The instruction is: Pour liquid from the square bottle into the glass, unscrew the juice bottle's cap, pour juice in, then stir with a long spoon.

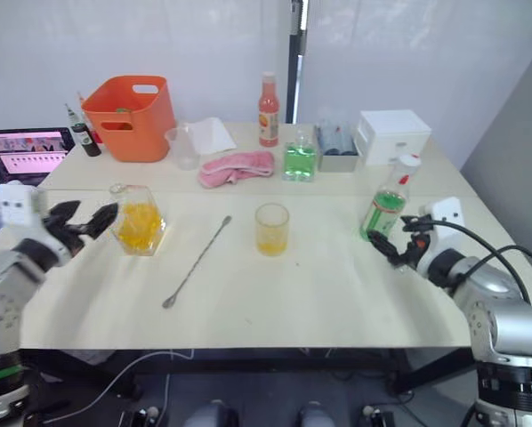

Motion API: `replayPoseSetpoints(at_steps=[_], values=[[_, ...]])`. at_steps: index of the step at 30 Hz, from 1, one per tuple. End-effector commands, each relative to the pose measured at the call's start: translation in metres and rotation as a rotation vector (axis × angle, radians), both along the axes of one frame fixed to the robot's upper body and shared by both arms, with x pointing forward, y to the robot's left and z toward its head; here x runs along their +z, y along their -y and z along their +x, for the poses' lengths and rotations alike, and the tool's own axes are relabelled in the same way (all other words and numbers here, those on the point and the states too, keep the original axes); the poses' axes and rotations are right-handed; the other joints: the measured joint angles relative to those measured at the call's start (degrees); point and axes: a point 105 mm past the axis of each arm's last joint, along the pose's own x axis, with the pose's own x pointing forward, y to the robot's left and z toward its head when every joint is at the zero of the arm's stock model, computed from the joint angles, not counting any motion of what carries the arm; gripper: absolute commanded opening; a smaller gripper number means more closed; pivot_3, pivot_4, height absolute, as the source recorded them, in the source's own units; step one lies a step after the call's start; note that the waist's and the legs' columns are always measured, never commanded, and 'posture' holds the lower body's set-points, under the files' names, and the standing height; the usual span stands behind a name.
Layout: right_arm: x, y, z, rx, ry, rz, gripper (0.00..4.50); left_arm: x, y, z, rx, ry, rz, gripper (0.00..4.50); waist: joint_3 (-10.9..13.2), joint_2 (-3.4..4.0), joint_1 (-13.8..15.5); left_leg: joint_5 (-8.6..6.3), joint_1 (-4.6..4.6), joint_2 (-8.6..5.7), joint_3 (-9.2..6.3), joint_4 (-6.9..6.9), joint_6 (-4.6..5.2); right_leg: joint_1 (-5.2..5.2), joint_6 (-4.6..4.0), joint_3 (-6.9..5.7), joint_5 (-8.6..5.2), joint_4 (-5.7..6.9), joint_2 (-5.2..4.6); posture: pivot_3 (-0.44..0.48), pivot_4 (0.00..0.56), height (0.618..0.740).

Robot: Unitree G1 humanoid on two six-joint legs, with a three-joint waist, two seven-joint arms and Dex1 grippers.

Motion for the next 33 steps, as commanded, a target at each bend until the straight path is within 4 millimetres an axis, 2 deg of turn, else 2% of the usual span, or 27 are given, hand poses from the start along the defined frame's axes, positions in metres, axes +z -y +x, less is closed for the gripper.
replayPoseSetpoints(at_steps=[1,4,8,12,15,20,24,33], values=[[0.018,0.025,-0.005,-0.048,0.06,-0.021,4.5,0.023,-0.005,-0.033,-0.097,0.068,0.039,4.49,0.0,0.01,0.1,0.0,0.0,0.01,0.01,-0.01,0.0,0.01,0.0,0.0,0.0,-0.03,-0.01,0.0,0.15,0.715],[0.015,0.041,-0.01,-0.095,0.042,-0.034,4.5,0.026,-0.016,-0.055,-0.103,0.06,0.051,4.49,0.0,0.01,0.2,0.0,0.02,0.04,0.05,-0.07,0.0,0.06,-0.01,-0.01,0.0,-0.17,-0.01,0.0,0.15,0.715],[0.009,0.053,-0.021,-0.154,0.012,-0.057,4.5,0.015,-0.051,-0.079,0.008,0.032,0.094,4.49,0.0,0.03,0.2,0.0,0.13,0.08,0.15,-0.21,0.0,0.1,-0.03,0.03,0.0,-0.3,-0.01,0.0,0.15,0.715],[-0.007,0.07,-0.033,-0.231,-0.036,-0.09,4.5,0.006,-0.061,-0.088,0.046,0.03,0.121,4.49,0.0,0.03,0.6,0.0,0.29,0.08,0.34,-0.4,0.0,0.14,-0.08,0.08,-0.04,-0.38,-0.03,0.0,0.15,0.715],[-0.009,0.073,-0.043,-0.247,-0.034,-0.09,4.5,-0.005,-0.07,-0.091,0.059,0.03,0.143,4.49,0.0,0.05,0.7,0.0,0.29,0.09,0.4,-0.42,-0.01,0.13,-0.08,0.1,-0.04,-0.4,-0.08,0.0,0.15,0.715],[-0.01,0.071,-0.048,-0.247,-0.027,-0.09,4.5,-0.024,-0.064,-0.094,-0.032,-0.037,0.144,4.49,0.0,0.05,0.4,0.0,0.35,0.15,0.57,-0.57,-0.01,0.08,-0.17,0.14,-0.09,-0.43,-0.05,0.0,0.15,0.715],[-0.014,0.067,-0.045,-0.252,-0.021,-0.091,4.5,-0.03,-0.064,-0.093,-0.043,-0.058,0.117,4.49,0.0,0.05,0.3,0.0,0.37,0.17,0.59,-0.6,-0.01,0.08,-0.18,0.14,-0.1,-0.44,-0.03,0.0,0.15,0.715],[-0.009,0.056,-0.047,-0.243,0.0,-0.081,4.5,-0.039,-0.054,-0.088,-0.077,-0.074,0.095,4.49,0.0,0.05,0.3,0.0,0.36,0.17,0.6,-0.62,-0.01,0.07,-0.16,0.17,-0.1,-0.45,-0.07,0.0,0.15,0.715]])
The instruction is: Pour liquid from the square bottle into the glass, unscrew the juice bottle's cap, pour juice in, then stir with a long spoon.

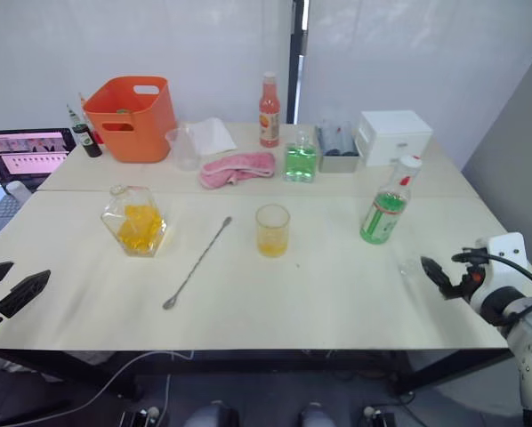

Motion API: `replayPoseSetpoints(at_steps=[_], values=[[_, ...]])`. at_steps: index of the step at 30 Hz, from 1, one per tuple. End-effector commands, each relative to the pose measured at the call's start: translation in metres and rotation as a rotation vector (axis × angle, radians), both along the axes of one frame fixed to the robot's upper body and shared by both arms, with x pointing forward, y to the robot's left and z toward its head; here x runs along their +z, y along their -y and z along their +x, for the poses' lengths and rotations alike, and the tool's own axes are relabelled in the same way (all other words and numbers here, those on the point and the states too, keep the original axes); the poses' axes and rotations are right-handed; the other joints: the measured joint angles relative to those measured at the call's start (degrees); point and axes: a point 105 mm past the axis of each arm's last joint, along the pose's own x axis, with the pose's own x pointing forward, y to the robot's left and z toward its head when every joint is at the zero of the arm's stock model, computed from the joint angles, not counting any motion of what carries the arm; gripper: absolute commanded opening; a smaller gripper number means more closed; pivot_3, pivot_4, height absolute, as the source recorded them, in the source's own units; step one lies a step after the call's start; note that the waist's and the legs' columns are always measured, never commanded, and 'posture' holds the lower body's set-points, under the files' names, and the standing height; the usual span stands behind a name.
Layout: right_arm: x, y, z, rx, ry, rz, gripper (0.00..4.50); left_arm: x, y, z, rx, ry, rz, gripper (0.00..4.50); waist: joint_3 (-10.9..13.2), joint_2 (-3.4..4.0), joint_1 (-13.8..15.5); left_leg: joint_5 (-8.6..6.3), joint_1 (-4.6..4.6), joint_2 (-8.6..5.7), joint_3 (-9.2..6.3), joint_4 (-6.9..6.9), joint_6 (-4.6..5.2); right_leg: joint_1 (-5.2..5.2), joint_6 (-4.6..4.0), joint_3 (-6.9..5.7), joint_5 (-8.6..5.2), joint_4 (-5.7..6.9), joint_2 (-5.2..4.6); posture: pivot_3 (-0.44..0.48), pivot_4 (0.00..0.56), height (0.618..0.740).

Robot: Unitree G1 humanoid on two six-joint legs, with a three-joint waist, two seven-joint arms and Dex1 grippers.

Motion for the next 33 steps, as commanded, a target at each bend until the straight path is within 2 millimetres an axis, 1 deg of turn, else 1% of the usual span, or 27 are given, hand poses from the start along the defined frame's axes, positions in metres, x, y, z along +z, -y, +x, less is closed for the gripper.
replayPoseSetpoints(at_steps=[1,3,7,12,14,17,19,21,25,27,33], values=[[0.013,-0.009,-0.002,0.013,0.055,-0.009,4.5,0.005,0.006,0.001,-0.022,0.028,0.006,4.49,0.0,0.0,-0.1,0.0,0.0,0.01,0.0,-0.01,0.0,0.0,0.0,0.0,0.0,0.0,0.01,0.0,0.15,0.715],[0.014,-0.017,-0.001,0.018,0.065,0.008,4.5,0.004,0.014,0.004,-0.052,0.027,-0.005,4.49,0.0,0.0,-0.1,0.0,0.0,0.01,0.0,-0.02,0.0,0.0,0.0,0.0,0.0,0.0,0.01,0.0,0.15,0.715],[0.019,-0.033,0.004,0.022,0.097,0.054,4.5,0.009,0.039,0.012,-0.144,0.043,-0.036,4.49,0.0,0.0,0.0,0.0,-0.01,0.05,-0.01,-0.01,0.0,0.01,0.0,0.0,0.0,0.0,-0.01,0.0,0.15,0.715],[0.033,-0.056,0.026,-0.022,0.171,0.099,4.5,0.006,0.088,0.021,-0.321,0.025,-0.051,4.49,0.0,0.01,-0.3,0.0,0.0,0.05,-0.03,-0.02,0.0,0.0,0.0,0.01,0.01,0.01,0.02,0.0,0.15,0.715],[0.039,-0.06,0.033,-0.041,0.196,0.123,4.5,0.006,0.104,0.022,-0.38,0.017,-0.06,4.49,0.0,0.01,-0.4,0.0,-0.01,0.02,-0.03,-0.02,-0.01,-0.02,-0.01,0.03,0.01,0.02,0.01,0.0,0.15,0.715],[0.052,-0.066,0.044,-0.044,0.24,0.165,4.5,0.012,0.128,0.025,-0.48,0.026,-0.076,4.49,0.0,0.02,-0.4,0.0,-0.06,-0.05,-0.09,-0.07,-0.01,-0.05,0.0,0.02,0.02,0.03,0.02,0.0,0.15,0.715],[0.061,-0.062,0.053,-0.067,0.265,0.182,4.5,0.02,0.144,0.03,-0.537,0.05,-0.074,4.49,0.0,0.02,-0.3,0.0,-0.07,-0.09,-0.12,-0.06,-0.01,-0.03,0.01,0.01,0.02,0.02,0.04,0.0,0.15,0.715],[0.067,-0.058,0.061,-0.083,0.277,0.193,4.5,0.025,0.16,0.031,-0.602,0.062,-0.065,4.49,0.0,0.02,-0.3,0.0,-0.06,-0.11,-0.12,-0.05,0.0,0.0,0.03,0.01,0.03,0.02,0.04,0.0,0.15,0.715],[0.075,-0.068,0.076,-0.041,0.285,0.192,4.5,0.029,0.185,0.027,-0.701,0.061,-0.062,4.49,0.0,0.02,-0.7,0.0,-0.05,-0.11,-0.11,-0.13,0.0,-0.03,0.03,0.03,0.03,0.01,0.07,0.0,0.15,0.715],[0.076,-0.07,0.084,-0.039,0.284,0.19,4.5,0.029,0.193,0.026,-0.727,0.063,-0.055,4.49,0.0,0.02,-1.0,0.01,-0.07,-0.1,-0.11,-0.14,0.0,-0.07,0.03,0.03,0.03,0.02,0.09,0.0,0.15,0.715],[0.082,-0.068,0.098,-0.039,0.295,0.185,4.5,0.029,0.198,0.026,-0.751,0.057,-0.033,4.49,0.0,0.03,-1.1,0.01,-0.06,-0.1,-0.12,-0.15,0.0,-0.06,0.03,0.04,0.03,0.02,0.11,0.0,0.15,0.715]])
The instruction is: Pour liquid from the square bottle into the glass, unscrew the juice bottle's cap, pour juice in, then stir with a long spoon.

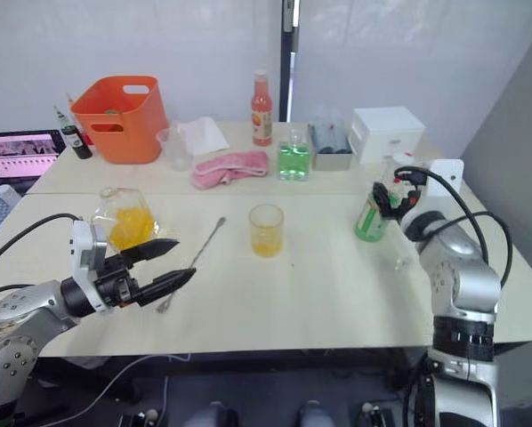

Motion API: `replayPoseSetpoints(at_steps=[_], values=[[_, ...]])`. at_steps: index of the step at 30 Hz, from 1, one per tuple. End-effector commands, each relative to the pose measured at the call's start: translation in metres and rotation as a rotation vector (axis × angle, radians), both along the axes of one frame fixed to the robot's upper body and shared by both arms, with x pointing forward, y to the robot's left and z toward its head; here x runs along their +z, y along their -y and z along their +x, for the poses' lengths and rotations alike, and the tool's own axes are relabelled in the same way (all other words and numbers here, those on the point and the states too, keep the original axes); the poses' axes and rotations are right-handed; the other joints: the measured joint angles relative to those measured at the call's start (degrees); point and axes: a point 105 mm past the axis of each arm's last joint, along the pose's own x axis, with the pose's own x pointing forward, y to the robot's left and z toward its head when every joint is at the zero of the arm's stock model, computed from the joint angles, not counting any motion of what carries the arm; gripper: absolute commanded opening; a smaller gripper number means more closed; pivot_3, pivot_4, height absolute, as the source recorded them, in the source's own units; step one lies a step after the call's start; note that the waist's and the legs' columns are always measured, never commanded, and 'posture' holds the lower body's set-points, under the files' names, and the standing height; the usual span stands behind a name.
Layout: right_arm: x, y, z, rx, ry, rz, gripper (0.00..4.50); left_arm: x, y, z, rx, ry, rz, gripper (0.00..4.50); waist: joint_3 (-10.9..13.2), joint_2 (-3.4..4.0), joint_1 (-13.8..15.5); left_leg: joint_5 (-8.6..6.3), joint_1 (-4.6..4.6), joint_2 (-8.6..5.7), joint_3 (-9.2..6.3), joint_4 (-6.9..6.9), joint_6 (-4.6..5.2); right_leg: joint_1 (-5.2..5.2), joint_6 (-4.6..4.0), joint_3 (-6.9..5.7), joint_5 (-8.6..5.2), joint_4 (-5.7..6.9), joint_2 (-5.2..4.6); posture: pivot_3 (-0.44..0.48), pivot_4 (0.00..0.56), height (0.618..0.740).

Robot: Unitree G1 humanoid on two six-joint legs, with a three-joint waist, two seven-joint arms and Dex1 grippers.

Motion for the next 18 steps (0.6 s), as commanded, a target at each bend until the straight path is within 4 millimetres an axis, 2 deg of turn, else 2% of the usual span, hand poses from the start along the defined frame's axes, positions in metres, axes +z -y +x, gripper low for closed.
replayPoseSetpoints(at_steps=[1,8,12,15,18], values=[[0.02,0.003,0.004,0.0,0.072,-0.03,4.5,0.009,0.007,-0.005,-0.036,0.042,0.018,4.49,0.0,0.0,0.0,0.0,-0.01,-0.01,0.01,0.0,0.0,0.0,0.0,0.01,0.0,0.0,-0.01,0.0,0.15,0.715],[0.023,0.01,0.014,-0.012,0.089,-0.027,4.5,0.013,0.014,-0.009,-0.049,0.056,0.019,4.49,0.0,0.0,0.1,0.0,0.0,-0.02,0.0,0.01,0.0,0.01,0.01,0.01,0.0,-0.02,-0.02,0.0,0.15,0.715],[0.026,0.006,0.016,0.01,0.099,-0.035,4.5,0.013,0.014,-0.009,-0.047,0.057,0.018,4.49,0.0,0.02,0.0,0.0,-0.01,-0.01,0.0,0.0,0.0,0.0,0.0,0.01,0.0,-0.02,-0.01,0.0,0.15,0.715],[0.03,0.008,0.017,0.008,0.11,-0.03,3.72,0.012,0.013,-0.008,-0.043,0.055,0.017,4.5,0.0,0.02,0.0,0.0,0.0,-0.01,0.0,0.0,0.0,0.0,0.01,0.01,0.0,-0.02,-0.01,0.0,0.15,0.715],[0.033,0.009,0.017,0.009,0.116,-0.029,2.67,0.012,0.013,-0.008,-0.042,0.054,0.016,4.5,0.0,0.02,0.1,0.0,0.0,-0.01,0.01,0.0,0.0,0.0,0.0,0.01,0.0,-0.02,-0.01,0.0,0.15,0.715]])
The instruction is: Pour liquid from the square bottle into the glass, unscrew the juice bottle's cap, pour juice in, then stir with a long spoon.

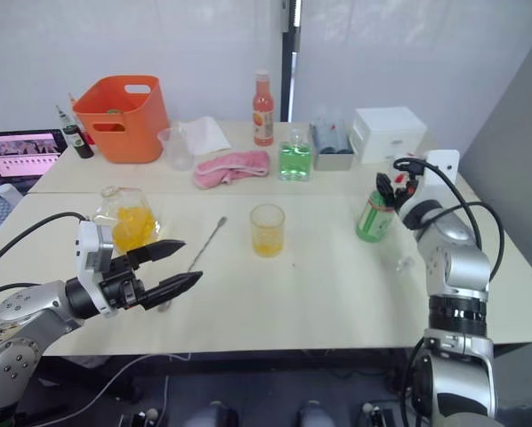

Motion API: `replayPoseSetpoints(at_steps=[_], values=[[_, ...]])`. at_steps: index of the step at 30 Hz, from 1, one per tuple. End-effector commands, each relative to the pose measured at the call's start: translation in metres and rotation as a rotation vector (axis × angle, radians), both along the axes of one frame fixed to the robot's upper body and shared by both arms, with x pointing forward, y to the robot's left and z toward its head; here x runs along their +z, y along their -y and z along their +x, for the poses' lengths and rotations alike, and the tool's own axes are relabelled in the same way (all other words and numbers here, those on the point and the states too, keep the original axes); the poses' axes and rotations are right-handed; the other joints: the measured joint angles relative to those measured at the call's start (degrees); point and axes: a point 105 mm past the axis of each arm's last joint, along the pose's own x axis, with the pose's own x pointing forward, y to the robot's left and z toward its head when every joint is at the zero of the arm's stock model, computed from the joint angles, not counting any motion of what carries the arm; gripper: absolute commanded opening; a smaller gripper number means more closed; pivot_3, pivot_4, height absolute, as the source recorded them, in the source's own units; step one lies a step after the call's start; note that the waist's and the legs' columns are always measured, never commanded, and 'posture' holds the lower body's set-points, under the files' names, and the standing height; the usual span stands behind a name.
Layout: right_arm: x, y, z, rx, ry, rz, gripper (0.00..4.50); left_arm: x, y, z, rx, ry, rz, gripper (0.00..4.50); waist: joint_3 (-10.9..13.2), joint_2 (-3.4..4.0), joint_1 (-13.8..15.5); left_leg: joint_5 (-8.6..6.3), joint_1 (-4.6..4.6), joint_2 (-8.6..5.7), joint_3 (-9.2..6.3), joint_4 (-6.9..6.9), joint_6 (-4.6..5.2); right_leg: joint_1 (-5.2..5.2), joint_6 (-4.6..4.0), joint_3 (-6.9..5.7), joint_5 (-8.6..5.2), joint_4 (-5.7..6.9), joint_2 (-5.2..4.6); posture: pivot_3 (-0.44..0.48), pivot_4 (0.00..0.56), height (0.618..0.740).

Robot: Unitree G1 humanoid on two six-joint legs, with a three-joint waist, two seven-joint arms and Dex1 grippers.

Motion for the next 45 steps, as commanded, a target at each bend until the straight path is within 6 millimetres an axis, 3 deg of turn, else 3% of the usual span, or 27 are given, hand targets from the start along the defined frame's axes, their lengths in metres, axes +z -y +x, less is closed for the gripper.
replayPoseSetpoints(at_steps=[1,4,7,14,18,22,26,33,38,45], values=[[0.026,0.007,-0.004,-0.015,0.083,-0.011,2.33,0.008,0.003,-0.003,-0.013,0.041,0.004,4.5,0.0,0.0,0.0,0.0,0.0,0.0,0.0,0.0,0.0,0.0,0.0,0.0,0.0,0.0,0.0,0.0,0.15,0.715],[0.025,0.01,-0.005,-0.019,0.077,-0.012,1.52,0.008,0.003,-0.002,-0.012,0.042,0.003,4.5,0.0,0.0,0.1,0.0,-0.01,-0.01,0.0,0.0,0.0,0.0,0.0,0.0,0.0,-0.01,-0.02,0.0,0.15,0.715],[0.026,0.009,-0.005,-0.013,0.083,-0.014,1.52,0.008,0.003,-0.002,-0.012,0.043,0.004,4.5,0.0,0.02,0.1,0.0,-0.01,-0.01,0.0,0.0,0.0,0.0,0.0,0.0,0.0,-0.01,-0.01,0.0,0.15,0.715],[0.05,-0.005,-0.026,0.088,0.155,-0.045,1.52,0.011,0.001,0.004,-0.012,0.051,-0.003,4.5,0.1,0.12,0.1,0.0,-0.07,-0.02,-0.01,0.0,0.0,-0.05,0.01,0.0,0.0,-0.01,-0.02,0.0,0.15,0.715],[0.066,-0.037,-0.061,0.321,0.179,-0.07,1.52,0.011,0.001,0.008,-0.03,0.051,0.0,4.5,0.1,0.17,0.1,0.0,-0.1,0.0,-0.03,-0.07,0.0,-0.09,0.02,-0.01,-0.01,-0.03,-0.01,0.0,0.15,0.715],[0.069,-0.088,-0.1,0.634,0.163,-0.073,1.52,0.009,0.004,0.012,-0.066,0.042,0.007,4.5,0.1,0.17,-0.1,0.0,-0.08,0.02,-0.06,-0.08,0.0,-0.07,0.02,-0.02,-0.01,-0.05,0.01,0.0,0.15,0.715],[0.062,-0.133,-0.125,0.843,0.146,-0.067,1.52,0.011,0.009,0.016,-0.094,0.053,0.013,4.5,0.1,0.17,-0.1,0.0,-0.02,0.06,-0.12,-0.06,0.0,-0.02,0.01,-0.02,-0.01,-0.04,0.05,0.0,0.15,0.715],[0.031,-0.191,-0.137,0.971,0.141,-0.139,1.52,0.012,0.015,0.015,-0.13,0.062,0.031,4.5,0.1,0.16,0.3,0.0,-0.1,-0.01,-0.15,-0.02,0.0,-0.03,0.03,-0.05,-0.02,-0.06,0.0,0.0,0.15,0.715],[0.012,-0.202,-0.128,0.959,0.149,-0.196,1.52,0.014,0.016,0.015,-0.136,0.066,0.035,4.5,0.1,0.16,0.3,0.0,-0.14,-0.03,-0.17,0.01,0.0,-0.06,0.04,-0.07,-0.02,-0.05,-0.01,0.0,0.15,0.715],[-0.013,-0.2,-0.113,0.929,0.134,-0.245,1.52,0.01,0.011,0.012,-0.131,0.054,0.054,4.5,0.1,0.15,0.2,0.0,-0.09,-0.02,-0.15,-0.01,0.0,-0.04,0.04,-0.07,-0.02,-0.05,0.01,0.0,0.15,0.715]])
